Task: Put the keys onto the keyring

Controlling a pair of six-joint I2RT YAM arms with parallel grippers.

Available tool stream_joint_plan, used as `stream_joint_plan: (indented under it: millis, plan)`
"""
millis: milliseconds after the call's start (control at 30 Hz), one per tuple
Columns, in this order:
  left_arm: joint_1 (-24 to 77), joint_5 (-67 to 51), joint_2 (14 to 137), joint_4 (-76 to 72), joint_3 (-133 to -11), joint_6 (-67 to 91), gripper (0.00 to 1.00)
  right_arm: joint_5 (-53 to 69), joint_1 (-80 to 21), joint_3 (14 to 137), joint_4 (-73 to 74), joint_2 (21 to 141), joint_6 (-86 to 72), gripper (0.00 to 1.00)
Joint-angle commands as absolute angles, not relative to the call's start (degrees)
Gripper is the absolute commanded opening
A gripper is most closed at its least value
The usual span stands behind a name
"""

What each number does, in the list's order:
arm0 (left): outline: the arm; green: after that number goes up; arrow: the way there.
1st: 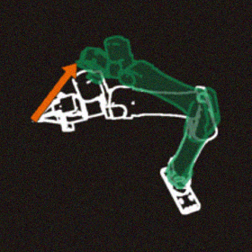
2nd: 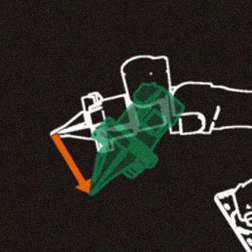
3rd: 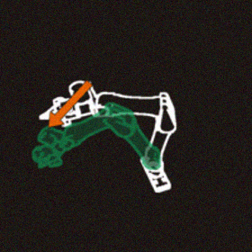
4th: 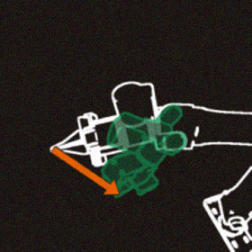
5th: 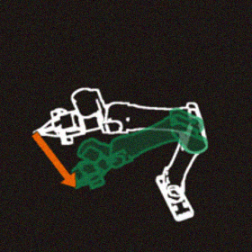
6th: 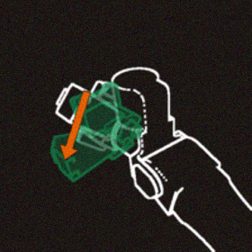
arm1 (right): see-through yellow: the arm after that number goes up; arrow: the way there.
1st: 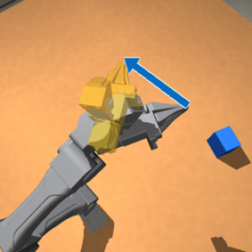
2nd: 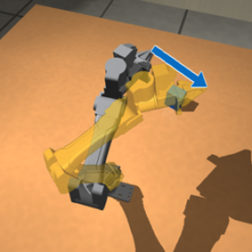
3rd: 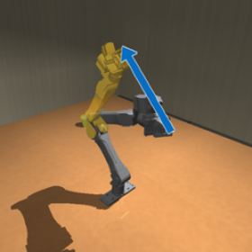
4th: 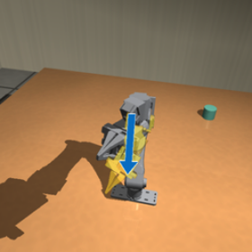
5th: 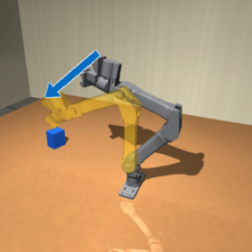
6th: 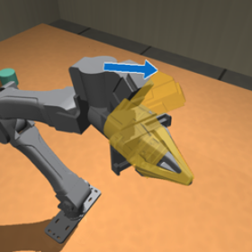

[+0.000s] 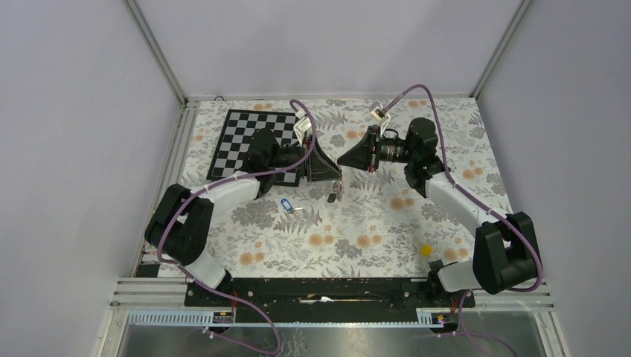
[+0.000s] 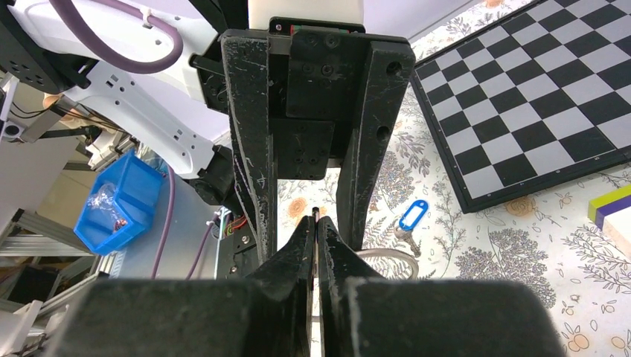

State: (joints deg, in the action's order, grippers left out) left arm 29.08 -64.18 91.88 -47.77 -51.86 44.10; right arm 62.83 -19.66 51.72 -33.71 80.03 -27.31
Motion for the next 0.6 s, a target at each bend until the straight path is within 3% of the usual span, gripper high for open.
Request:
stream_joint_plan:
  millis: [0, 133, 467, 567]
  plan:
    - [29.3, -62.6, 93.2, -53.3, -53.0, 47.3, 0.45, 62.3, -19.3, 51.8, -35.5, 78.0, -26.2, 0.00]
    - [29.4, -62.8, 95.2, -57.1, -53.9, 51.5, 0.44, 62.2, -19.3, 51.5, -35.7, 78.0, -26.3, 0.00]
    - [29.4, -63.8, 97.5, -63.1, -54.8, 56.4, 0.29, 62.3, -19.2, 50.3, -36.2, 77.7, -26.1, 0.00]
    - [29.4, -64.0, 97.1, -63.1, -54.4, 55.7, 0.18, 62.1, -19.2, 50.2, -36.1, 77.6, -26.1, 0.00]
